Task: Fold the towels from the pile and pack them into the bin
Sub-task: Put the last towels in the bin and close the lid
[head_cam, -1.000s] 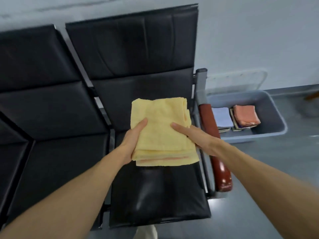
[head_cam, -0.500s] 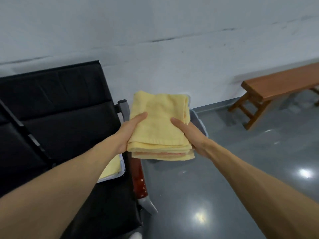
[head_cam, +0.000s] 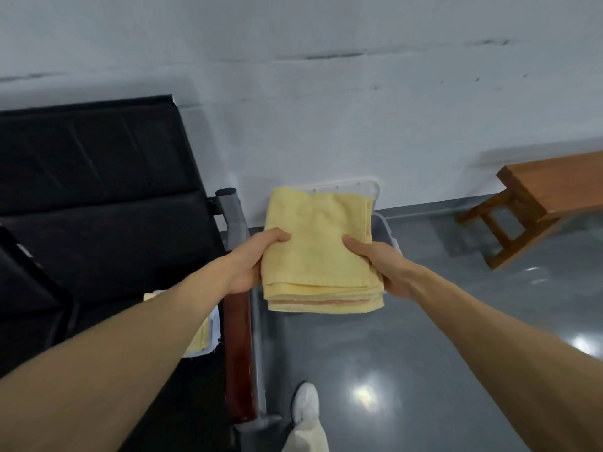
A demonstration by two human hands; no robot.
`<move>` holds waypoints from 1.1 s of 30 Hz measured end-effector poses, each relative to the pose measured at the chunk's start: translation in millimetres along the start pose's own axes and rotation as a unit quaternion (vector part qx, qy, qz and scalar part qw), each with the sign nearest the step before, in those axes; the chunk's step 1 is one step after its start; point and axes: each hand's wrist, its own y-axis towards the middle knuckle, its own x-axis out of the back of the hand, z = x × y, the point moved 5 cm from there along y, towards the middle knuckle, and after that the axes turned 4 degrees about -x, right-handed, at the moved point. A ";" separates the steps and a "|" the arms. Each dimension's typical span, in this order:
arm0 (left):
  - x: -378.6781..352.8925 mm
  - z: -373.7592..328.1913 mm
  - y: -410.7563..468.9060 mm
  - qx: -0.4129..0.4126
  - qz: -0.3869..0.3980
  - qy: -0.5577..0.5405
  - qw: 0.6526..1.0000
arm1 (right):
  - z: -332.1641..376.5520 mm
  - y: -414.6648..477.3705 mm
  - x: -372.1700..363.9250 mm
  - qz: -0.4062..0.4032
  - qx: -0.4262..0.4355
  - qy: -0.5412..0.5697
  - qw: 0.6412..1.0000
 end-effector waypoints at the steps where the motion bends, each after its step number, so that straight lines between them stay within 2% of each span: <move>1: 6.0 -2.2 18.3 0.002 0.002 0.005 1.000 | 1.5 21.1 1.3 0.009 -0.018 0.001 1.000; 6: 22.5 -9.9 85.9 0.039 -0.005 0.036 0.999 | 19.1 99.5 7.6 0.029 -0.048 0.015 0.998; 12: 4.4 -25.6 155.2 0.060 -0.009 0.057 0.997 | 37.9 158.7 35.7 0.034 -0.083 0.014 0.996; 20: 7.5 -19.5 262.1 0.120 -0.070 0.089 0.986 | 25.6 273.4 68.4 0.057 -0.157 0.014 0.986; 25: 13.1 11.7 334.9 0.136 -0.126 0.095 0.978 | -16.3 358.0 84.1 0.025 -0.160 0.019 0.987; 33: 52.8 109.2 455.0 0.177 -0.176 0.119 0.961 | -117.8 481.2 95.9 -0.016 -0.158 -0.065 0.985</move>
